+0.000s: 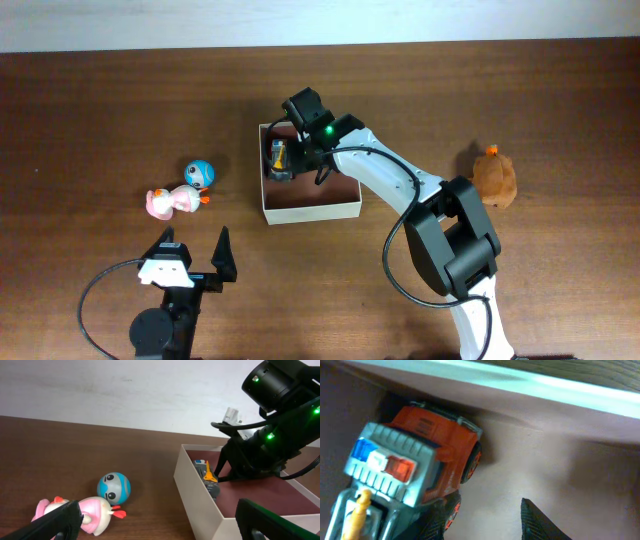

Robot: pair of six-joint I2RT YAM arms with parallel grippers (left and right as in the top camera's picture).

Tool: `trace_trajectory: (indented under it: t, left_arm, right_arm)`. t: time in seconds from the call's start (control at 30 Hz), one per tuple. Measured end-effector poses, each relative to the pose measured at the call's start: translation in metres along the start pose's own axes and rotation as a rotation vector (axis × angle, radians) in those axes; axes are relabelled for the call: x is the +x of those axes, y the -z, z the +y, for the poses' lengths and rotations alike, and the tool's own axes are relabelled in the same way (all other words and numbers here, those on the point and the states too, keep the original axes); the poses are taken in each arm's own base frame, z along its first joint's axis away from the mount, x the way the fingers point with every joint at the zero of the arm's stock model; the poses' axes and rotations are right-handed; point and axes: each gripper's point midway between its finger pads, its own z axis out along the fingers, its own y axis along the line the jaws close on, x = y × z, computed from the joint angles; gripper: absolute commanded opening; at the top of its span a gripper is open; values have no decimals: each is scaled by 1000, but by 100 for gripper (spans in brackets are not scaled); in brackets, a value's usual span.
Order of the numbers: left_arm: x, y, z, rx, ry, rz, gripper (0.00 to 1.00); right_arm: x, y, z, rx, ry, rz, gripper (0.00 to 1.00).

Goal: Pack container
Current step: 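Adjust the truck inside the box and open the right gripper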

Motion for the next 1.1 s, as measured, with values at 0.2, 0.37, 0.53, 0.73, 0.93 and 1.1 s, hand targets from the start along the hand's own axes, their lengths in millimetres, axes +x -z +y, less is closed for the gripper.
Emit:
trace_trajectory:
  t: [0.2, 0.37, 0.53, 0.73, 0.93, 1.1]
  left_arm:
    - [0, 0, 0, 0, 0, 0, 99]
    - [0, 0, 0, 0, 0, 0, 100]
    - [0, 0, 0, 0, 0, 0, 100]
    - [0, 0, 0, 0, 0, 0, 100]
    - [0, 0, 0, 0, 0, 0, 100]
    - [0, 0, 0, 0, 0, 0, 100]
  right_arm:
    - [-1, 0, 6, -32, 37, -1, 44]
    - [-3, 0, 5, -34, 46, -9, 44]
    - [-6, 0, -1, -29, 44, -15, 44]
    - [-4, 3, -23, -1, 26, 21, 48]
    - [-23, 28, -22, 7, 40, 16, 50]
    - [-33, 47, -26, 50, 35, 8, 48]
